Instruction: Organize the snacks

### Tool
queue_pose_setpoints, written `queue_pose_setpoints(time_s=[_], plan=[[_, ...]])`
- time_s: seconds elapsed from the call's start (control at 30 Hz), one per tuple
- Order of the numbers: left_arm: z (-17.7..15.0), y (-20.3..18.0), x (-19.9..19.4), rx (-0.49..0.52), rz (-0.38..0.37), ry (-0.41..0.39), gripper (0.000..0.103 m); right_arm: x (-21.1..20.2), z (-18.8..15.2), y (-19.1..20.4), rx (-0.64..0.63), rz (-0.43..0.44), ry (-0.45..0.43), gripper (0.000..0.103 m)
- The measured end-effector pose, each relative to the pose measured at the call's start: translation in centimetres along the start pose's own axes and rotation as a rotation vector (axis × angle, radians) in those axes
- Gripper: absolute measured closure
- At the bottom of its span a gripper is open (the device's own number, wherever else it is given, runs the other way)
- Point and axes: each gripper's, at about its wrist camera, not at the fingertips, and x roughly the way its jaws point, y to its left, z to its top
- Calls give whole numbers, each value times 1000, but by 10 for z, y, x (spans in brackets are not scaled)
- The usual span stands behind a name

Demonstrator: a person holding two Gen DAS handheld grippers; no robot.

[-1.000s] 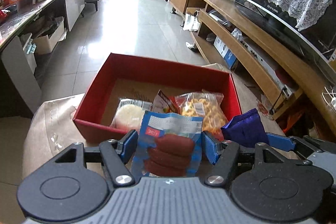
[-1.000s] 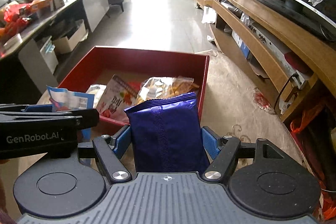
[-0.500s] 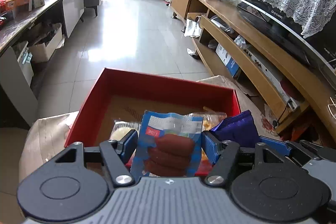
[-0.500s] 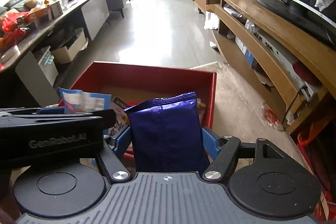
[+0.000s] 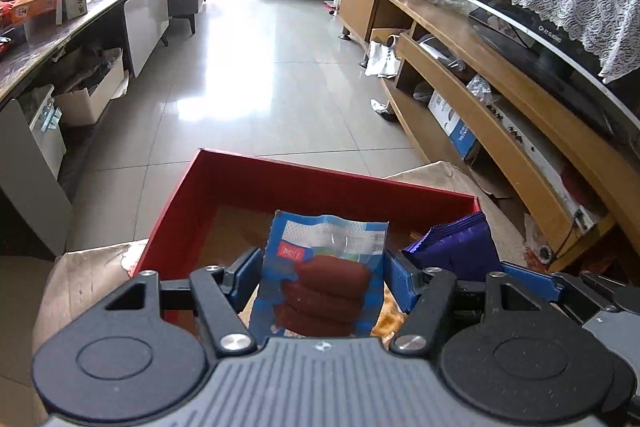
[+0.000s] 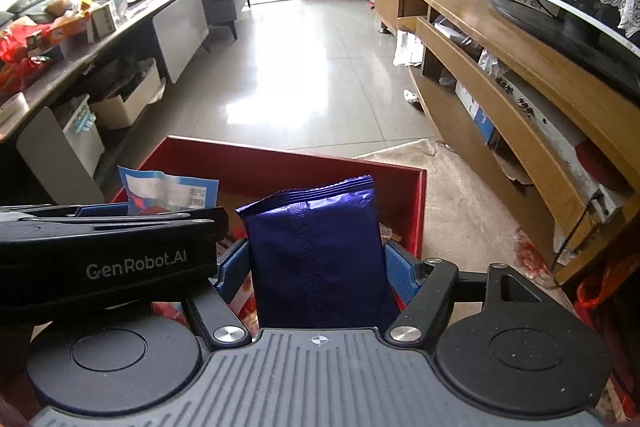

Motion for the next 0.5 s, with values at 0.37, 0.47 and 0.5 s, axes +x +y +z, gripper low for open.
queue_pose_setpoints(time_s=[0.37, 0.47, 0.5], plan=[[-3, 9, 31, -6, 64, 47, 38, 29, -5, -2, -6, -19, 21, 26], [-2, 10, 31, -10, 65, 48, 36, 30, -4, 0, -5, -11, 15, 24], [-2, 10, 31, -13, 65, 49, 35, 31, -4, -1, -3, -10, 13, 24]])
